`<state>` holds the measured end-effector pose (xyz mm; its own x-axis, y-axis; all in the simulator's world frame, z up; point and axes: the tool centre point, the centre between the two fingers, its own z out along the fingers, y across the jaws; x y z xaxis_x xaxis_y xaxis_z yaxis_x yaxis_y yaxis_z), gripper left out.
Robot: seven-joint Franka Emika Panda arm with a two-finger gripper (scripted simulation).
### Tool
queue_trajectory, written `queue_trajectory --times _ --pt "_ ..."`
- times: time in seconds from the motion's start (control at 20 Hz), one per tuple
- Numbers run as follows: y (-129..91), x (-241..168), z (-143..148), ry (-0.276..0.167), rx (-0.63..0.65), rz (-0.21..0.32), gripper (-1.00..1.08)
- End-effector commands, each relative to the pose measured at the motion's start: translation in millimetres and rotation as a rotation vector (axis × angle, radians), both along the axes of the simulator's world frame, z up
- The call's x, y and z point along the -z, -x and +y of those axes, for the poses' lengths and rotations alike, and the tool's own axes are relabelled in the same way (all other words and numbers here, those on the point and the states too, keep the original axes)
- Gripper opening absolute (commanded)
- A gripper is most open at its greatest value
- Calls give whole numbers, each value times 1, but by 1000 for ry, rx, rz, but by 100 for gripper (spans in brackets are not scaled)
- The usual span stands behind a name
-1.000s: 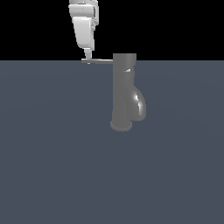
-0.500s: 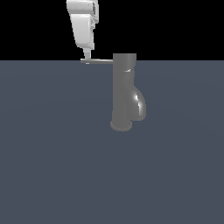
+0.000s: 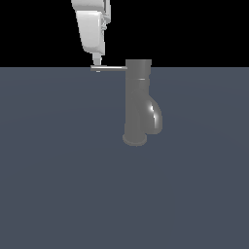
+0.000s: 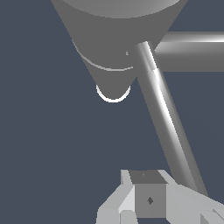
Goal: Turn on the faucet by rotating a designated handle.
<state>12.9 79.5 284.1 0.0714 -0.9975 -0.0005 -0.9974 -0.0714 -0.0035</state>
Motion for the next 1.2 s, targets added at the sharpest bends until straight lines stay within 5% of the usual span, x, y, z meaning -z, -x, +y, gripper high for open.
queue_trajectory --times 0.0,0.65,1.15 --pt "9 0 -2 1 1 4 -100" --pt "38 0 -5 -1 0 1 -100" --pt "62 0 -35 0 0 2 -100"
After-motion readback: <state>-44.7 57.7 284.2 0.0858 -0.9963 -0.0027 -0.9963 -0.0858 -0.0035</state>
